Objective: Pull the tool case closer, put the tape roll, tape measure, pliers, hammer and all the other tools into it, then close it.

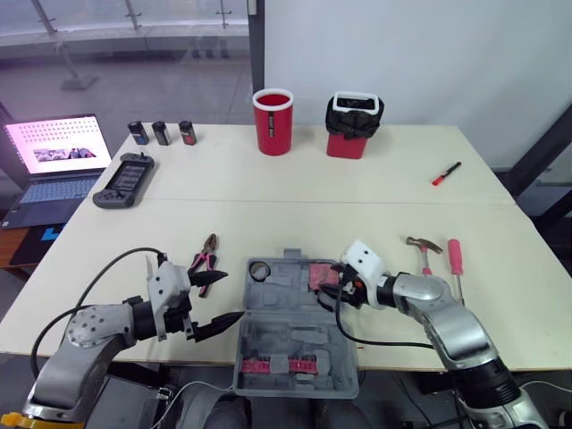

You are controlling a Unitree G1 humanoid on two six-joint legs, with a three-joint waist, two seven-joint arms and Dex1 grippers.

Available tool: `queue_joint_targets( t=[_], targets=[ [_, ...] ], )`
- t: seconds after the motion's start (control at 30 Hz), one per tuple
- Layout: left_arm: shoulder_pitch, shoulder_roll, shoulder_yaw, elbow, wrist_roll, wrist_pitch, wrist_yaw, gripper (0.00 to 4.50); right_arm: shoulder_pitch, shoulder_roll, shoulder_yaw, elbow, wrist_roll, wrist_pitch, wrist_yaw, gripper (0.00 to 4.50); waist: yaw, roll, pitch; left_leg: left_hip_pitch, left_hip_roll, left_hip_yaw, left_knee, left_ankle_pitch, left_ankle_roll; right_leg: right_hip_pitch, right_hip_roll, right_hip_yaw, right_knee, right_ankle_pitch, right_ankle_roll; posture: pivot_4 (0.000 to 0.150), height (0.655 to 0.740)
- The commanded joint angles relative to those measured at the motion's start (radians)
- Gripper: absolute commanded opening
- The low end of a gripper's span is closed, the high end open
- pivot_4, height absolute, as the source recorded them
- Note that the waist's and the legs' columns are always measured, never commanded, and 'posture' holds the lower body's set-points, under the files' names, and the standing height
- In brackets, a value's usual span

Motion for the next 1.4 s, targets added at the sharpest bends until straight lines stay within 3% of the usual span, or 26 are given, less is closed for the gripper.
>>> queue_joint_targets(
  t=[0.03,0.53,0.9,1.07,1.4],
  targets=[
    [-0.008,0.011,0.019,-0.033,-0.015,0.003,0.003,4.5,-0.022,0.007,-0.003,-0.002,0.022,0.026,-0.016,2.82,0.0,0.0,0.0,0.0,0.0,0.0,0.0,0.0,0.0,0.0,0.0,0.0,0.0,0.0,0.0,0.15,0.7387],
    [-0.004,0.018,0.022,-0.032,-0.009,0.003,0.001,4.5,-0.08,0.005,0.131,0.127,-0.008,0.222,-0.079,2.82,0.0,-0.005,-0.005,0.002,0.0,0.0,0.0,0.0,0.0,0.003,0.0,0.0,0.0,-0.002,-0.003,0.15,0.7387],
    [-0.007,0.025,0.027,-0.03,-0.013,0.002,-0.002,4.5,-0.112,0.015,0.217,0.185,0.021,0.392,-0.09,2.82,0.004,-0.016,-0.017,0.016,0.0,0.0,-0.001,0.0,0.0,0.018,-0.002,0.0,-0.005,-0.003,-0.004,0.15,0.7387],
    [-0.008,0.027,0.028,-0.025,-0.013,-0.001,-0.005,4.5,-0.108,0.024,0.203,0.202,0.026,0.397,-0.097,2.82,0.004,-0.016,-0.026,0.017,0.001,-0.003,-0.005,-0.001,0.0,0.02,-0.003,-0.001,-0.018,-0.002,-0.005,0.15,0.7387],
    [-0.018,0.029,0.027,-0.009,-0.012,-0.009,-0.013,4.5,-0.124,0.036,0.209,0.245,0.012,0.336,-0.112,2.82,0.009,-0.019,-0.029,0.017,0.001,-0.003,-0.007,-0.001,0.0,0.021,-0.007,0.0,-0.021,-0.002,-0.005,0.15,0.7387]
  ],
)
